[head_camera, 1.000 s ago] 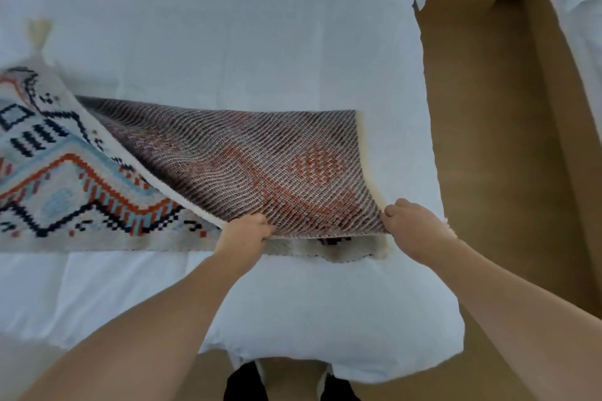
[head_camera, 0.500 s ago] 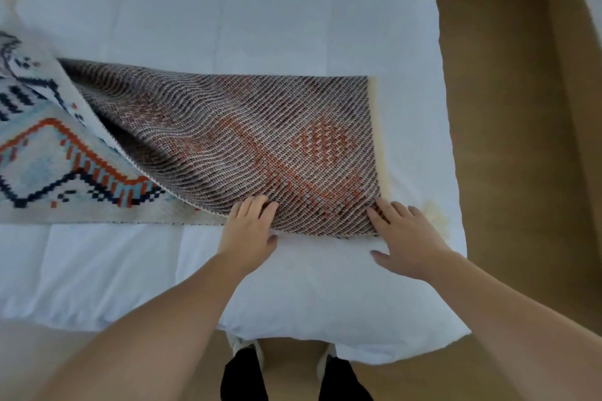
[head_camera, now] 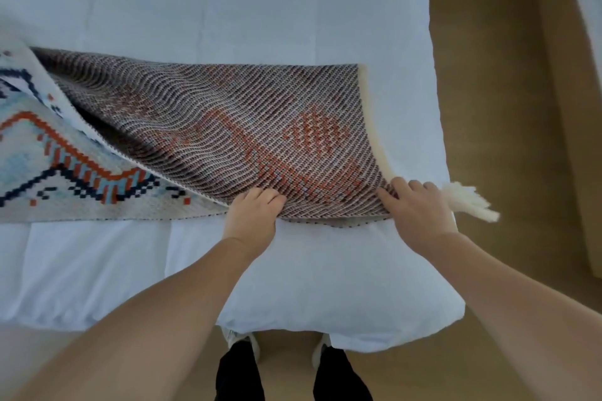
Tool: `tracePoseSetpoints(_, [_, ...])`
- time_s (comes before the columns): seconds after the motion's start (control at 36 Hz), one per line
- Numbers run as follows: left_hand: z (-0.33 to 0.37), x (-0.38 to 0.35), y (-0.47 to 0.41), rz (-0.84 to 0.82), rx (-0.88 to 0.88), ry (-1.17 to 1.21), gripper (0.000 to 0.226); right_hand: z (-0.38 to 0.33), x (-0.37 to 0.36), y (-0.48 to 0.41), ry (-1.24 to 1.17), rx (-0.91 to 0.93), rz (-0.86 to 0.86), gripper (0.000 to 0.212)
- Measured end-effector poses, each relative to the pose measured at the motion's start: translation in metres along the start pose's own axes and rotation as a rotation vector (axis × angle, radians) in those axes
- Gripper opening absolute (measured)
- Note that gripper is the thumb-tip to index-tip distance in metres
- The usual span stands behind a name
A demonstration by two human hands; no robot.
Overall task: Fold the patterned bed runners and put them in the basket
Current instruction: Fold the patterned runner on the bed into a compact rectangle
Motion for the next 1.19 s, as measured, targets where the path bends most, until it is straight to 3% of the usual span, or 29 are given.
tracePoseSetpoints(0.08, [0.002, -0.008, 0.000, -0.075, 0.046, -0.043, 0.050, 0.000, -0.006, -0.001, 0.008, -0.067, -0.073, 0.058])
tracePoseSetpoints(0.25, [0.002, -0.028, 0.018, -0.197, 0.081, -0.126, 0.070, -0.031, -0.036, 0.001, 0.001, -0.008, -0.135, 0.087])
tracePoseSetpoints(0.44, [-0.003, 0.008, 0.049, -0.288, 0.295, 0.004, 0.080, -0.040, -0.004, 0.015, -0.089, 0.044, -0.257, 0.074])
tracePoseSetpoints(0.64, [-0.022, 0.111, 0.107, -0.144, 0.416, 0.112, 0.073, -0.047, 0.103, 0.019, -0.419, 0.130, -0.211, 0.035])
tracePoseSetpoints(0.81, [-0.055, 0.182, 0.187, -0.006, 0.520, 0.224, 0.067, -0.076, 0.207, 0.041, -0.471, 0.207, -0.140, 0.041])
tracePoseSetpoints(0.92, [-0.094, 0.215, 0.226, 0.045, 0.541, 0.251, 0.064, -0.096, 0.275, 0.041, -0.501, 0.207, -0.057, 0.032])
tracePoseSetpoints(1.19, [-0.240, 0.294, 0.328, 0.160, 0.536, 0.233, 0.062, -0.215, 0.410, 0.029, -0.454, 0.179, 0.055, 0.024])
Point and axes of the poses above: each hand's wrist, its own y-axis away from the middle knuckle, its own x-axis out of the back of the hand, z = x × y, the point moved 1 cm from there along -y, towards the middle knuckle, and after that the axes turned 11 degrees about y, right-handed, at the moved point
